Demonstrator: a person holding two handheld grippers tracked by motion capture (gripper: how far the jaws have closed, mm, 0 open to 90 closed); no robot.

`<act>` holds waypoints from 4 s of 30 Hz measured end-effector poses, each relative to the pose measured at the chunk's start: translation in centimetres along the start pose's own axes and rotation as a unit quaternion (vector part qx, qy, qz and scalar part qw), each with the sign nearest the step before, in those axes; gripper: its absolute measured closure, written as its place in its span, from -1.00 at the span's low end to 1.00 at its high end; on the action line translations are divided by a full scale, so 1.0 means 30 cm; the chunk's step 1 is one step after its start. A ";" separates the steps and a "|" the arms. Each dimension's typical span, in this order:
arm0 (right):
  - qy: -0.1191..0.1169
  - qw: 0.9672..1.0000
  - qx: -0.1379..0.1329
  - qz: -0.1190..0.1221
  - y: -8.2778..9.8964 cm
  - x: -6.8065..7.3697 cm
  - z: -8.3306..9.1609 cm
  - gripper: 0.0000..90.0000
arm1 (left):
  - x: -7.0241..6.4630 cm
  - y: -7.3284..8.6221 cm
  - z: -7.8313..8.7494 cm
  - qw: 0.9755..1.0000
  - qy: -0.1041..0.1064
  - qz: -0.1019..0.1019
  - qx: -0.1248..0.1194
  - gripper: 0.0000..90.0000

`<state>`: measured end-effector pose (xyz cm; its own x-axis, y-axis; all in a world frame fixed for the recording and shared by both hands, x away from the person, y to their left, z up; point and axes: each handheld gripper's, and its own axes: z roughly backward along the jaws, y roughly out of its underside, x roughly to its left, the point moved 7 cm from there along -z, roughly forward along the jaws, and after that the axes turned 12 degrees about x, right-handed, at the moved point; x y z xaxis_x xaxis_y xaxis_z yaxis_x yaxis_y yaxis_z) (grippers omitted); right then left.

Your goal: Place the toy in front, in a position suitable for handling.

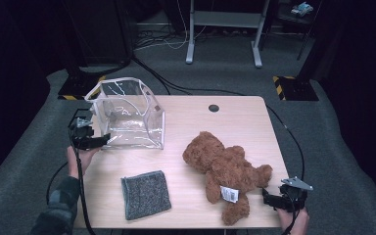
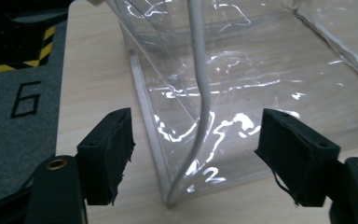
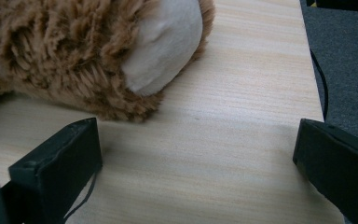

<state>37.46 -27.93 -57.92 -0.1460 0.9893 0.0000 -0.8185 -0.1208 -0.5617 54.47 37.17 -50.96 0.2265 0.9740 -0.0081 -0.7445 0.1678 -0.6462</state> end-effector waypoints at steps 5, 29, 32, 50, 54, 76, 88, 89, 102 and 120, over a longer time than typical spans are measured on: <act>0.000 1.000 0.001 -0.001 0.000 0.001 0.000 -1.00 | 0.020 -0.030 -0.021 1.000 -0.024 0.002 0.004 -0.26; 0.001 1.000 -0.001 -0.001 0.001 -0.001 0.000 -1.00 | 0.024 -0.051 -0.043 0.999 -0.036 0.022 -0.027 0.92; 0.001 1.000 -0.001 -0.001 0.001 -0.001 0.000 -1.00 | 0.044 -0.042 -0.036 0.998 -0.043 0.032 -0.031 0.92; 0.000 1.000 -0.001 -0.003 0.001 0.000 0.001 -1.00 | 0.124 0.007 0.004 0.995 -0.064 0.071 -0.023 0.92; 0.002 1.000 -0.001 -0.002 0.001 -0.001 0.000 -1.00 | 0.128 0.018 0.009 0.995 -0.066 0.075 -0.028 0.90; 0.002 1.000 0.000 -0.002 0.001 -0.002 0.000 -1.00 | -0.164 0.064 0.130 0.999 0.022 0.008 -0.043 -0.46; 0.002 1.000 0.000 -0.003 0.001 -0.002 0.001 -0.99 | -0.349 0.026 0.121 0.997 0.052 -0.031 -0.044 -0.67; 0.002 1.000 0.000 -0.002 0.001 -0.002 0.000 -1.00 | -0.360 0.022 0.113 0.997 0.050 -0.035 -0.043 -0.57; 0.002 1.000 0.000 -0.002 0.001 -0.002 0.001 -1.00 | -0.355 -0.024 0.020 0.996 0.060 -0.041 -0.051 0.63; 0.002 1.000 0.000 -0.002 0.001 -0.002 0.000 -0.99 | -0.281 -0.095 -0.038 0.995 0.070 -0.061 -0.036 0.71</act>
<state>37.44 -27.99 -57.92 -0.1397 0.9902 -0.0009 -0.8189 -0.1160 -0.5621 55.41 28.31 -49.92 0.4011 0.9156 -0.0288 -0.6603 0.2672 -0.7018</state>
